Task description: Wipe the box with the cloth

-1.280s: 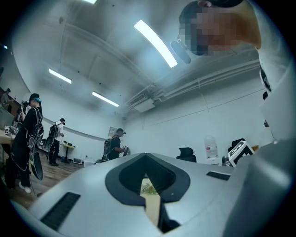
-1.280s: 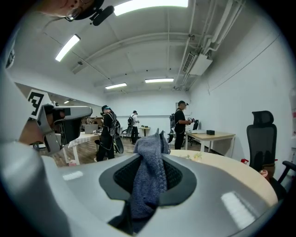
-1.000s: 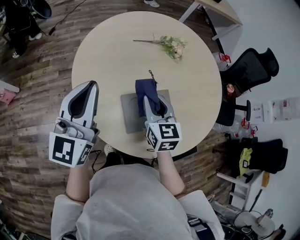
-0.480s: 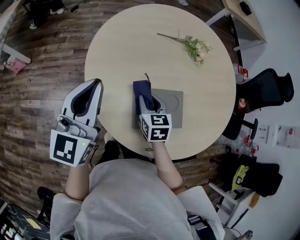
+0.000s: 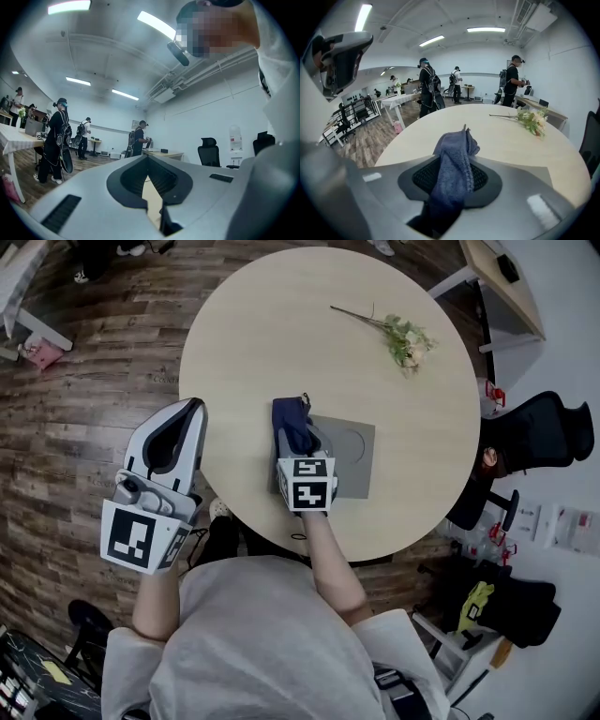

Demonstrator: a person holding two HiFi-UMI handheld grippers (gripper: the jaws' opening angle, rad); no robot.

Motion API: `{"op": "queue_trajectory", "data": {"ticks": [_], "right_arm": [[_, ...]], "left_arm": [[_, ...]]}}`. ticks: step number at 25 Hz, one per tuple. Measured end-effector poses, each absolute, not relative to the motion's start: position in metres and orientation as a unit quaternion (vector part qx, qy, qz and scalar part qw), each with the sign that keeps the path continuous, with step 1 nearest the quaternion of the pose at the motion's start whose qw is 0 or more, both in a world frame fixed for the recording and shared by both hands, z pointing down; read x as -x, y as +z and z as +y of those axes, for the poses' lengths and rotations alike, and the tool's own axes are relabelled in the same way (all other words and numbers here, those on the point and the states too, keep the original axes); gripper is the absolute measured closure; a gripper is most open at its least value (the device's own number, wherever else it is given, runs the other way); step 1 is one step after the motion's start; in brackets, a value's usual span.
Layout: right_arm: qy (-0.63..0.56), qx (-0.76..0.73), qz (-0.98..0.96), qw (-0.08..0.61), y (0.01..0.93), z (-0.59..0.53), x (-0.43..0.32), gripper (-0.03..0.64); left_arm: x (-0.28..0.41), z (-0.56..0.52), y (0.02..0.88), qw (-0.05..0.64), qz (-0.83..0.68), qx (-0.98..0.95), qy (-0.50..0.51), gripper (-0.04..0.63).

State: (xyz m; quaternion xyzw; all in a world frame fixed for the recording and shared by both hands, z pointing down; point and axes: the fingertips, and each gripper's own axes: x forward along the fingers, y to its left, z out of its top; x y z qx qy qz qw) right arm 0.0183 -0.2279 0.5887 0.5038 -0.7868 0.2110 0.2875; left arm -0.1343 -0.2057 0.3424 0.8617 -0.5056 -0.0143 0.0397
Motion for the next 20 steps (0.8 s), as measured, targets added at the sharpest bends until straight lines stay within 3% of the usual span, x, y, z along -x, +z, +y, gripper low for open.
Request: {"op": "queue_trajectory", "data": {"ticks": [4, 20], "right_arm": [[0.197, -0.504, -0.786, 0.299, 0.59, -0.23, -0.02, 0.525], [0.202, -0.536, -0.766, 0.294, 0.586, -0.229, -0.088, 0.535]], "left_arm": [[0.132, -0.203, 0.343, 0.038, -0.507, -0.861, -0.013, 0.588], [0.102, -0.197, 0.334, 0.027, -0.502, -0.865, -0.012, 0.588]]}}
